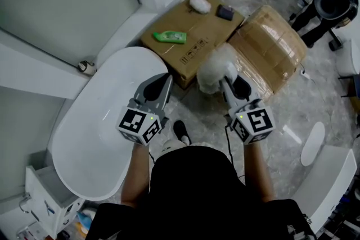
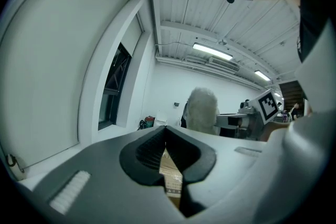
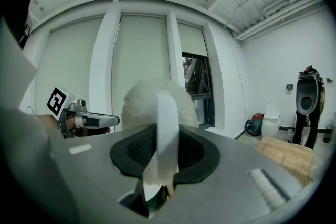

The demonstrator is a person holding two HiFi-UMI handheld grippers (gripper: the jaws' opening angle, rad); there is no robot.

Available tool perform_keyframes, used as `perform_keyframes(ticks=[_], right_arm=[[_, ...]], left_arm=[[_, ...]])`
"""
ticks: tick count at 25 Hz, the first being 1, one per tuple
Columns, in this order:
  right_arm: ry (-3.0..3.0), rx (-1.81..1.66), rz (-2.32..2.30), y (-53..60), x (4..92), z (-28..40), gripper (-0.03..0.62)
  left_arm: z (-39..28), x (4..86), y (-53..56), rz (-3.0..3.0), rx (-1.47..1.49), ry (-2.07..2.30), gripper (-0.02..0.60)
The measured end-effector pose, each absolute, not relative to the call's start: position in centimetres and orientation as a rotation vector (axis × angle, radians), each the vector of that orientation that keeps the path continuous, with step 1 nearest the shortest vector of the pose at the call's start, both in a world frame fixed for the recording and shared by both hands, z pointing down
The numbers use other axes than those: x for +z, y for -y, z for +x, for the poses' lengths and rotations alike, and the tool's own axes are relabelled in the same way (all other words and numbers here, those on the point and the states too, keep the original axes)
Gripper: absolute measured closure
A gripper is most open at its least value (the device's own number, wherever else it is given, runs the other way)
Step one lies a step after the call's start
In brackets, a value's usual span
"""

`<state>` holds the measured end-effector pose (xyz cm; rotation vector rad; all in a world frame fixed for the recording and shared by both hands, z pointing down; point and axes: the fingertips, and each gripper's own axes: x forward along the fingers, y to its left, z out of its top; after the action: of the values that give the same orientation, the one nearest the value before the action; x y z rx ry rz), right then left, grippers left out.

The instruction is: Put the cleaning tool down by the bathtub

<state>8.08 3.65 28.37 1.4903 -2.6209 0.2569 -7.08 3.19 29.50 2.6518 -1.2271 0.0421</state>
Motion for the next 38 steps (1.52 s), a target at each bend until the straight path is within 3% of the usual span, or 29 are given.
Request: perform_keyframes(ticks=[20, 38], right_arm=[[2.573, 0.352, 1.462, 3.6, 32.4, 6.0, 0.499], [2.649, 0.326, 0.972, 18.4, 37.7, 2.7, 0.499]], left_arm=[[-9.0, 30.7, 2.0, 2.637, 0.141, 1.191, 0.583], [-10.3, 31.7, 12.9, 2.374, 0.071, 1.565, 0.582]])
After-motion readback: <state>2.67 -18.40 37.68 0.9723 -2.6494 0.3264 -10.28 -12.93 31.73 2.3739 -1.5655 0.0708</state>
